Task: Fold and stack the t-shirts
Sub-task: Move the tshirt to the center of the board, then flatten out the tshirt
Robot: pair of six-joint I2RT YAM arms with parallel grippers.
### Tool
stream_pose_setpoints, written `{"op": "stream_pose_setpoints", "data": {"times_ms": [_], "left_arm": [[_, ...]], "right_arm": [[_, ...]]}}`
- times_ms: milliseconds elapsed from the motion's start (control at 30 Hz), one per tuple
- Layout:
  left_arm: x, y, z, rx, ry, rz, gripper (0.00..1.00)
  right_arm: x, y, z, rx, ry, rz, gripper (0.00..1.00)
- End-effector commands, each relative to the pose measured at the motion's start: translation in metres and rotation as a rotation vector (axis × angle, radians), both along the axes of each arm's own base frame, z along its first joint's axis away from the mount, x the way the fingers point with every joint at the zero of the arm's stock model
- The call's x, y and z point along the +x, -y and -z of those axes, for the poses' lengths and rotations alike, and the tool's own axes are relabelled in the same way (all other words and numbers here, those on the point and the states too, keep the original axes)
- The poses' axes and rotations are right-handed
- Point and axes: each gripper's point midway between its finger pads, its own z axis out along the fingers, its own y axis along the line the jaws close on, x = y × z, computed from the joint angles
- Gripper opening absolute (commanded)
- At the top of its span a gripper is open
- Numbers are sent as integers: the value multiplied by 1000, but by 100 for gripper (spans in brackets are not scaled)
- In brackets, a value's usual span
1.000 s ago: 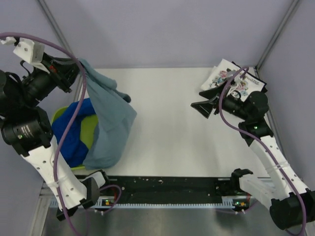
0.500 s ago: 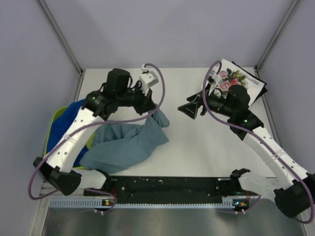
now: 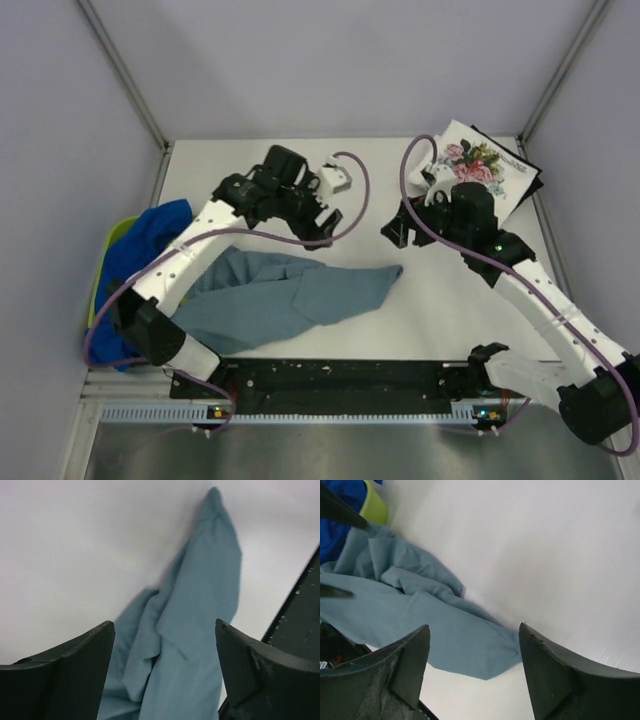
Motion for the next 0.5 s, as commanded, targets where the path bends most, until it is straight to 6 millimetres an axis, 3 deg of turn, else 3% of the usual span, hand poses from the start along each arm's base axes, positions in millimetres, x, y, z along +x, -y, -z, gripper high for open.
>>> {"op": "stream_pose_setpoints", "data": {"times_ms": [0, 133, 233, 333, 467], "left_arm": [[28, -98, -31, 60, 174, -244, 84], [19, -172, -18, 149, 177, -360, 78], [-1, -211, 6, 241, 166, -363, 71], [-27, -235, 38, 313, 90, -307, 70], [-42, -253, 68, 378, 53, -254, 72]], "right_arm": [[-10, -7, 67, -89, -222, -7, 67], [-39, -43, 106, -192, -290, -174, 61], [-60, -58, 132, -286, -308, -275, 67], [-57, -42, 173, -379, -419, -162, 76], [-57, -25, 213, -480, -531, -58, 81]]}}
